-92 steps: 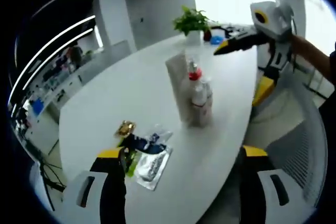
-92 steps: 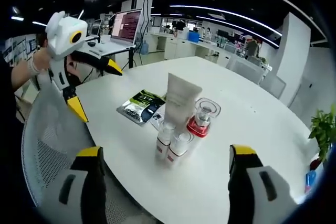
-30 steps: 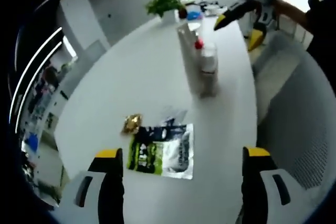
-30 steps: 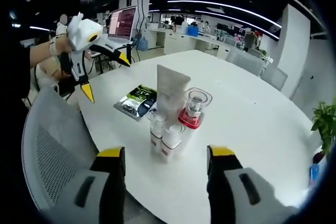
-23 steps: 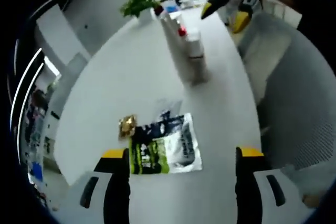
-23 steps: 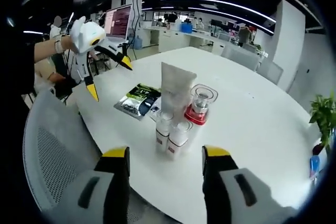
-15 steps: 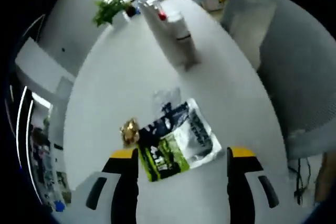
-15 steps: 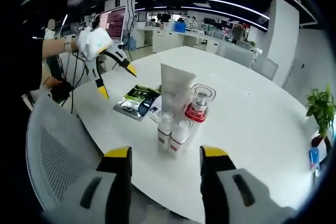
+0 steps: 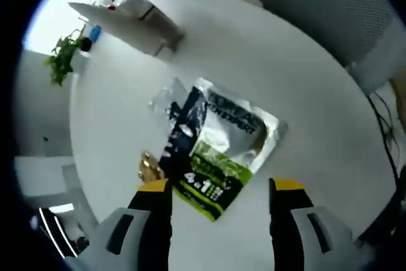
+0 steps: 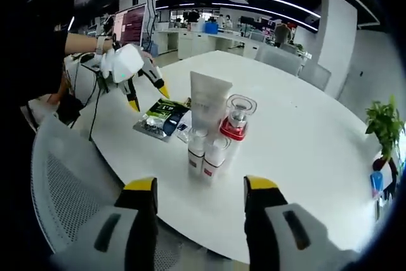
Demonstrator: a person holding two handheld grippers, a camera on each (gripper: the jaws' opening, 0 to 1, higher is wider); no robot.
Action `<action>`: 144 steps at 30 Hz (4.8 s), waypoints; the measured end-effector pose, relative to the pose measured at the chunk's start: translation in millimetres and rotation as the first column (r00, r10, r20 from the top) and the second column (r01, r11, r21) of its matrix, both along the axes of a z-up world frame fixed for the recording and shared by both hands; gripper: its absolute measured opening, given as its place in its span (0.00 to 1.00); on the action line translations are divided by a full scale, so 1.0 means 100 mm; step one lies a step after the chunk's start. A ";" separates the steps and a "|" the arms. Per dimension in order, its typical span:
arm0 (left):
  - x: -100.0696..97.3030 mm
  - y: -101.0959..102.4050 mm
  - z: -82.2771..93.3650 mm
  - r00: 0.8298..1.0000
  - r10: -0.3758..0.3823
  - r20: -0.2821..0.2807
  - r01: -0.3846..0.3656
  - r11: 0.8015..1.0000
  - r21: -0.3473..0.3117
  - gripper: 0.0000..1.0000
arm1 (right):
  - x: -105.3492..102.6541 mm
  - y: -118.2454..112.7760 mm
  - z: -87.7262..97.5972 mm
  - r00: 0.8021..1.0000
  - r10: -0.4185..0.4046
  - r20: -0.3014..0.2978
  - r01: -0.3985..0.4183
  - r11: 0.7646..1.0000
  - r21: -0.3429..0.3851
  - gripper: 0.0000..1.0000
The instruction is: Arrange the skincare products in the storage area until every visible bottle or jar stands upright without overlapping.
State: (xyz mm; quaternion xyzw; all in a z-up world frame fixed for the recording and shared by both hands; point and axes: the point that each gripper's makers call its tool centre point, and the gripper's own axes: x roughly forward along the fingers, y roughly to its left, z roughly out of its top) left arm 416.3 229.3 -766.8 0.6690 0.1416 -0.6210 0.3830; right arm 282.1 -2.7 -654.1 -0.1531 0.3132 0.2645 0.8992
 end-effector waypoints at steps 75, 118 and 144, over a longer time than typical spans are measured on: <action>-0.22 -0.09 -0.26 0.941 0.175 -0.291 -0.096 0.959 0.266 0.63 | 0.06 -0.06 -0.19 0.998 0.008 -0.066 -0.005 0.999 0.046 0.57; -0.23 -0.20 -0.22 0.582 0.776 -0.244 -0.718 0.631 0.294 0.28 | -0.08 0.15 -0.25 0.992 0.093 -0.088 -0.087 0.993 0.075 0.56; 0.07 -0.14 -0.26 0.081 0.950 -0.300 -0.955 0.161 0.251 0.09 | -0.14 0.53 -0.24 0.974 0.209 -0.084 -0.200 0.974 0.106 0.54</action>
